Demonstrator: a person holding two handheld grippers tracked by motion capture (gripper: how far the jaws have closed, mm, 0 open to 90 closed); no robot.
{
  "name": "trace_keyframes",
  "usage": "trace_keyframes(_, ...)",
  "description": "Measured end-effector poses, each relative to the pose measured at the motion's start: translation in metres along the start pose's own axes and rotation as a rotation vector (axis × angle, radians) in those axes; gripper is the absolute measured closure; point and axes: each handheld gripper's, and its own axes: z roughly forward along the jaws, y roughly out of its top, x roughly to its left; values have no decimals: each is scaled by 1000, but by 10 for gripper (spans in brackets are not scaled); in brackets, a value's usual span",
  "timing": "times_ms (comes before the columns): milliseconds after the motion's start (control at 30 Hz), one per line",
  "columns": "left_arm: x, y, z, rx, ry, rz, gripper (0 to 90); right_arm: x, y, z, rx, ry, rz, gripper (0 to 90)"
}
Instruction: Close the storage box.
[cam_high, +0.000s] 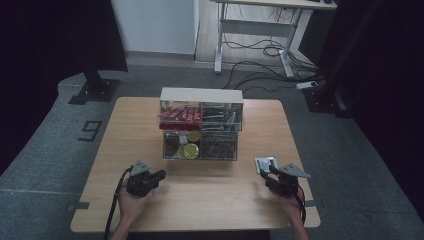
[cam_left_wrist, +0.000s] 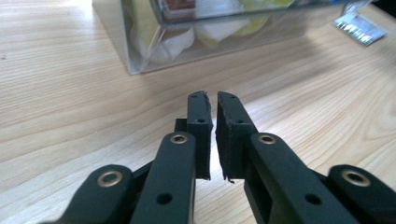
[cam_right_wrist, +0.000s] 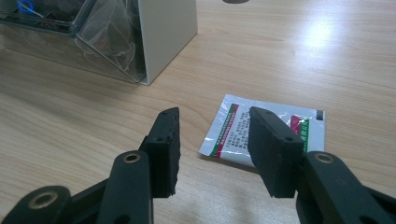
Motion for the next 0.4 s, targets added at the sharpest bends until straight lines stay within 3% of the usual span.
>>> trace_keyframes(233, 0, -2, 0, 0, 9, 9, 772, 0, 0, -1, -1, 2, -2, 528)
trace_keyframes(400, 3, -6, 0, -1, 17, -7, 710, 0, 0, 0, 2, 4, -4, 517)
